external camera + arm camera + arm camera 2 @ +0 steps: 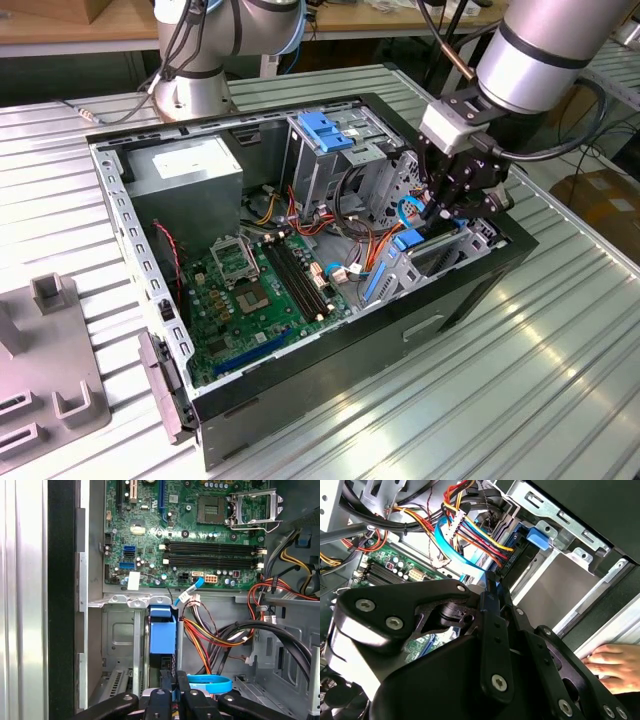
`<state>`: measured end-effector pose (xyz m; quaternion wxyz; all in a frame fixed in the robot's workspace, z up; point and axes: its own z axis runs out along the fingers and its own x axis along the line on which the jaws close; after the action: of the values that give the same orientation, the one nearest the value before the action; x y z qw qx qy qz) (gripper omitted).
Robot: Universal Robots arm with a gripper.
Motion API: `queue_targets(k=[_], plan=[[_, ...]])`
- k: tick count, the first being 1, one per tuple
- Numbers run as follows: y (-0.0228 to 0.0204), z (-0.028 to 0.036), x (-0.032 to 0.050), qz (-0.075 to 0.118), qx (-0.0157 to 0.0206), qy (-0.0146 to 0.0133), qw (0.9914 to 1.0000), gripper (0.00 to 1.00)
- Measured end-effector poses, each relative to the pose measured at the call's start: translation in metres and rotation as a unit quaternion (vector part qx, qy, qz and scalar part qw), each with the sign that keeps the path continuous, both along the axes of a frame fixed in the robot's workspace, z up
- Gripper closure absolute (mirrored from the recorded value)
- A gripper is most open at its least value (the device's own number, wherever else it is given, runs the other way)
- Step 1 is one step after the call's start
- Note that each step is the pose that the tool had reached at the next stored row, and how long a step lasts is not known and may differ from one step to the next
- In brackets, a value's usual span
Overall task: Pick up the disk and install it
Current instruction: 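Insert the second disk wire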
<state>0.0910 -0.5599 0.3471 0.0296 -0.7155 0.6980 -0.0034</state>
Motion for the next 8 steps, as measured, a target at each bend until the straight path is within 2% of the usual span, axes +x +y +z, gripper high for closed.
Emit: queue_targets(k=[8], plan=[[-0.0001, -0.0018, 0.0003, 0.000, 0.0000, 0.0000, 1.00000, 0.84]])
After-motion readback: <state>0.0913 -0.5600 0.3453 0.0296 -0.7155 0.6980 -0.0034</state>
